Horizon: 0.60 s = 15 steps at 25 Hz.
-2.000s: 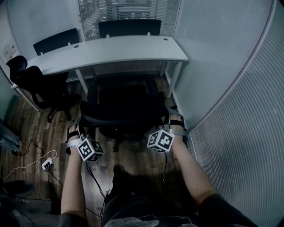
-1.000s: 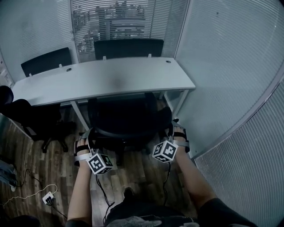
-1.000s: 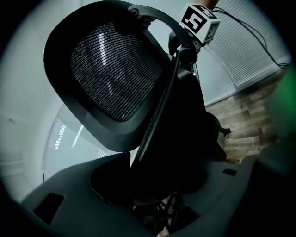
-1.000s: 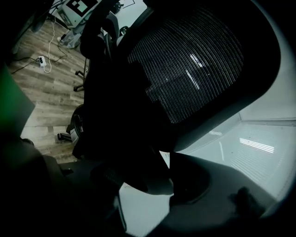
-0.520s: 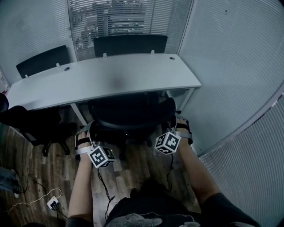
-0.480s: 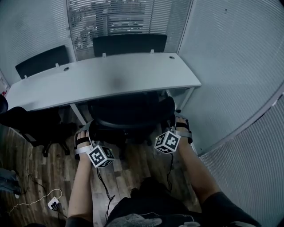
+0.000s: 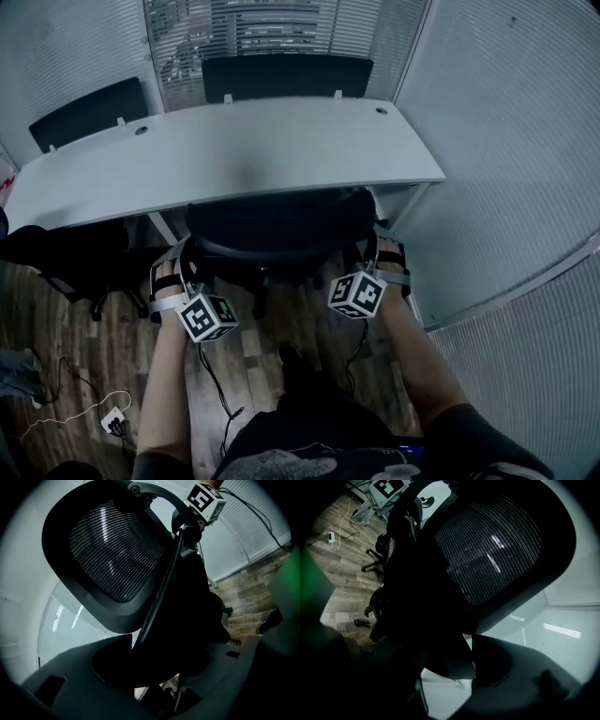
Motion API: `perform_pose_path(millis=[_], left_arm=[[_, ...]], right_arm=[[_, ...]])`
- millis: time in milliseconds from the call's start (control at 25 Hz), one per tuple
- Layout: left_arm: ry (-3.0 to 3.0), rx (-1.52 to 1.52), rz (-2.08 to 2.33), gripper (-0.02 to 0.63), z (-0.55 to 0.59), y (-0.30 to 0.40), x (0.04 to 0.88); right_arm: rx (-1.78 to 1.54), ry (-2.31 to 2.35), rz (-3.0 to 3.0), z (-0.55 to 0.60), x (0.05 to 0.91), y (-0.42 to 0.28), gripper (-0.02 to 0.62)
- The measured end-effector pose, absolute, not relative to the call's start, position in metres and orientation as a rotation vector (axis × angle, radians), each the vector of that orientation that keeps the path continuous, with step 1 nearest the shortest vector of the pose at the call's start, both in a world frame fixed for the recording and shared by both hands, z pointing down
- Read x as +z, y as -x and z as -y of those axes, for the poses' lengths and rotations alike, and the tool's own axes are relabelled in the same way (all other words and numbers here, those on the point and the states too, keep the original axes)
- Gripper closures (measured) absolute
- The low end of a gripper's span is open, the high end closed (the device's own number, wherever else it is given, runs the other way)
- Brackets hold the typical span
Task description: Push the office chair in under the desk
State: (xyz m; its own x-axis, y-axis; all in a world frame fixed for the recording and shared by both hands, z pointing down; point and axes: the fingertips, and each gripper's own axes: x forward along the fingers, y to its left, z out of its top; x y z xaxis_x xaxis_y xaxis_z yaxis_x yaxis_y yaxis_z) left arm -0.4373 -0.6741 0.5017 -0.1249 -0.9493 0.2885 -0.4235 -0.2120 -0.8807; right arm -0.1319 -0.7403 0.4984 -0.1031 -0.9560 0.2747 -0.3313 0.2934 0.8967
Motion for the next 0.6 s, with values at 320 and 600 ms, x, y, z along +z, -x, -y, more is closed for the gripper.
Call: perform_pose_path(millis=[320,600], left_arm=[[1.604,-1.386,-1.561,0.360,0.720,0.463,0.508],[1.599,-1.443,-1.572,0.360,0.751,0.479,0.509]], right_arm=[[-0.837,-1.191,1.650,0.784,0.504,0.156,0.324],[-0.865,-1.168,1.691,0.814,0.502,0.172,0.324]])
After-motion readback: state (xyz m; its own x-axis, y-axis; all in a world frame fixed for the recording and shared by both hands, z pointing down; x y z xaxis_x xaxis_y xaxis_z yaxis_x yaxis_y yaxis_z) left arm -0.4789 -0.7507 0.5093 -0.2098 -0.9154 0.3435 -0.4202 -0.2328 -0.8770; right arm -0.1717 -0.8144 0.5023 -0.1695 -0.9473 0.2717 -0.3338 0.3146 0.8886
